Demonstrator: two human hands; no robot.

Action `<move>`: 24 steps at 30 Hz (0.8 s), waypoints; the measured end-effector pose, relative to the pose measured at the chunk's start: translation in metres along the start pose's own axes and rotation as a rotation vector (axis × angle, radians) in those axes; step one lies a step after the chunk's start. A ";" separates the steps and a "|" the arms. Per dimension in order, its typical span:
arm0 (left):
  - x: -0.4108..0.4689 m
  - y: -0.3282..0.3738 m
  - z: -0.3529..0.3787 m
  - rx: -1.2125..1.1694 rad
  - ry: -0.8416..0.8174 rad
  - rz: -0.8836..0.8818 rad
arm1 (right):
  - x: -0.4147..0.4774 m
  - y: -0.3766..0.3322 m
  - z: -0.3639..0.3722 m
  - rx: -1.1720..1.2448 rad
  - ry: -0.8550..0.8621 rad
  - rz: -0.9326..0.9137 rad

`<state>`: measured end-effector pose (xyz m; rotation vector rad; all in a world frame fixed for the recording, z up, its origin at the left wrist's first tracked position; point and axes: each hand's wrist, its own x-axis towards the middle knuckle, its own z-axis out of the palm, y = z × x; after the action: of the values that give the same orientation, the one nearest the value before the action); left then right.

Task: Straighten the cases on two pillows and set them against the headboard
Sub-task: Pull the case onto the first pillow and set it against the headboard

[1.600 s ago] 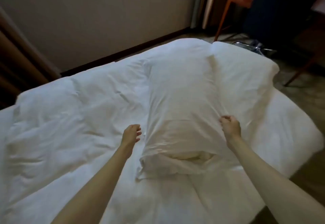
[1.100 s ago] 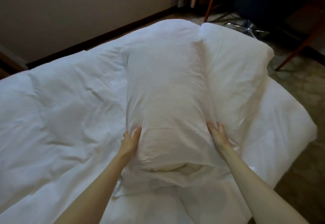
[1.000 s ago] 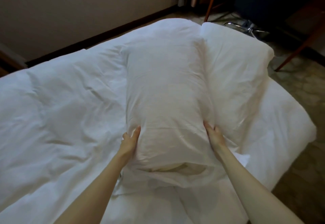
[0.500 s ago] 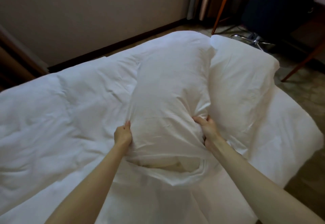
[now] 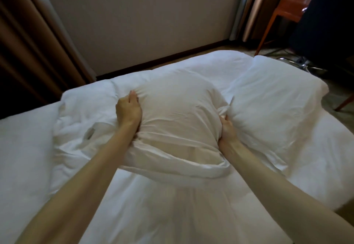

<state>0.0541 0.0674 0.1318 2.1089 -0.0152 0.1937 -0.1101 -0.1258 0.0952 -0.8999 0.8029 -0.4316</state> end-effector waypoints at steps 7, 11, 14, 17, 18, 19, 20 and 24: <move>-0.021 0.000 -0.115 -0.084 0.266 0.163 | -0.066 0.016 0.056 -0.052 -0.218 -0.050; -0.039 -0.015 -0.176 -0.113 0.381 0.135 | -0.096 0.026 0.088 -0.137 -0.292 -0.060; -0.060 -0.040 -0.210 -0.124 0.428 0.058 | -0.115 0.041 0.108 -0.226 -0.342 -0.045; -0.084 -0.078 -0.231 -0.149 0.466 -0.044 | -0.128 0.061 0.119 -0.284 -0.395 -0.009; -0.092 -0.091 -0.236 -0.162 0.478 -0.095 | -0.131 0.067 0.122 -0.311 -0.406 0.007; -0.099 -0.104 -0.238 -0.169 0.483 -0.150 | -0.134 0.072 0.123 -0.348 -0.408 0.026; -0.106 -0.120 -0.240 -0.160 0.485 -0.213 | -0.136 0.080 0.124 -0.400 -0.407 0.047; -0.132 -0.173 -0.240 -0.021 0.388 -0.423 | -0.142 0.113 0.116 -0.568 -0.429 0.120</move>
<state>-0.0924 0.3534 0.0875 1.9707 0.6489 0.3400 -0.1107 0.0894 0.1065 -1.4034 0.5799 0.1123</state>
